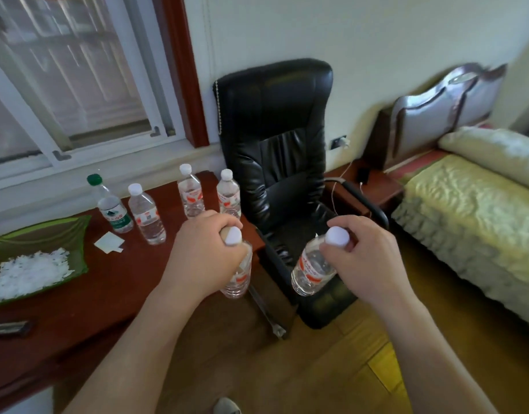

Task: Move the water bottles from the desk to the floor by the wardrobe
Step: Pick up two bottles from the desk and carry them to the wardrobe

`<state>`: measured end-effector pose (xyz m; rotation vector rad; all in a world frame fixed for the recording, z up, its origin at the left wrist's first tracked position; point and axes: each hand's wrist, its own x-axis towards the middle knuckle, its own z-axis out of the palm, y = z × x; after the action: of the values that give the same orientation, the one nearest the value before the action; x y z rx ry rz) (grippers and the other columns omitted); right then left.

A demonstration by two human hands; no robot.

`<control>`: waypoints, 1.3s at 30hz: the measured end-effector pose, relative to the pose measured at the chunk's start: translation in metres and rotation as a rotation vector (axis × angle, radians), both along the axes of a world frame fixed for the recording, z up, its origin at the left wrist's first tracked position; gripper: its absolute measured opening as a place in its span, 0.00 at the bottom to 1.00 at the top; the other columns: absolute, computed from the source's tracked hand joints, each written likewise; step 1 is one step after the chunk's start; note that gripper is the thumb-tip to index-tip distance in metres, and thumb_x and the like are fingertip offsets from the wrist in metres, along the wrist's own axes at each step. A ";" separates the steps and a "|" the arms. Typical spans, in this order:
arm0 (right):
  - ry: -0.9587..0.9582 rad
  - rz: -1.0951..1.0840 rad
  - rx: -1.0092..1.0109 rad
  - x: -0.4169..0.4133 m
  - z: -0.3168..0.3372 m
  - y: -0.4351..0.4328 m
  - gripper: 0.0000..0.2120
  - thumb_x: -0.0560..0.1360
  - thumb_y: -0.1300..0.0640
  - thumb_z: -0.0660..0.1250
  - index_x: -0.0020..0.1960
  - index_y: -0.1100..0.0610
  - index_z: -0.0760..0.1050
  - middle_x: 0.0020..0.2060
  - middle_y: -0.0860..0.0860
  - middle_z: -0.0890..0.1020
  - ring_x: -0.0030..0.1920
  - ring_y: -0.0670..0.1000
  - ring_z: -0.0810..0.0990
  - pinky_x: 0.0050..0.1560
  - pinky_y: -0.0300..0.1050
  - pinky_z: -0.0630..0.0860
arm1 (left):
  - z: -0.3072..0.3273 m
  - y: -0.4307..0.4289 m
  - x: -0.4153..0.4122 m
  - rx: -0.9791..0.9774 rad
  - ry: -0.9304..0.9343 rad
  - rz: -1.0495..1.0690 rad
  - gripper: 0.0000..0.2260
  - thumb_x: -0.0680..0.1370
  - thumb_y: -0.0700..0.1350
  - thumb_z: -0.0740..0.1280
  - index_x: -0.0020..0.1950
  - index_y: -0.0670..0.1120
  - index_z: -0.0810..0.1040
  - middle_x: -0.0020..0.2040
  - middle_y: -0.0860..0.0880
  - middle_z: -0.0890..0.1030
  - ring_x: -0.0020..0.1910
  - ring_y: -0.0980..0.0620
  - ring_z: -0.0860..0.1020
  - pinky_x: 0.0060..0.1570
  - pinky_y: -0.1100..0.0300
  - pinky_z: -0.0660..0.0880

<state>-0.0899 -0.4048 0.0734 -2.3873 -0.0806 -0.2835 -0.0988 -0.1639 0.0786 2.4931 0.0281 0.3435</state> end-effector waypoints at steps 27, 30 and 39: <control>0.047 -0.974 -0.020 -0.214 0.006 -0.324 0.12 0.69 0.56 0.76 0.51 0.50 0.80 0.42 0.43 0.80 0.42 0.41 0.77 0.39 0.34 0.71 | -0.012 -0.435 -0.004 -0.081 0.047 -1.055 0.10 0.69 0.45 0.74 0.50 0.51 0.81 0.45 0.56 0.79 0.45 0.57 0.78 0.46 0.58 0.79; 0.037 -1.095 -0.022 -0.215 0.005 -0.345 0.12 0.68 0.56 0.76 0.51 0.51 0.81 0.43 0.43 0.81 0.42 0.42 0.78 0.40 0.38 0.74 | -0.014 -0.479 0.010 -0.073 0.031 -1.175 0.10 0.69 0.45 0.73 0.49 0.51 0.82 0.45 0.56 0.80 0.45 0.56 0.78 0.48 0.55 0.78; 0.019 -1.378 0.105 -0.229 0.005 -0.394 0.12 0.69 0.56 0.75 0.51 0.49 0.79 0.43 0.41 0.81 0.44 0.43 0.80 0.43 0.45 0.81 | -0.013 -0.594 0.025 -0.046 0.097 -1.474 0.11 0.68 0.43 0.73 0.49 0.52 0.83 0.46 0.58 0.80 0.48 0.56 0.78 0.48 0.61 0.75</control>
<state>-0.3189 -0.7988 0.0781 -1.9492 1.5574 -0.8348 -0.0738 -0.7578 0.0660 1.8358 -1.5901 -0.3983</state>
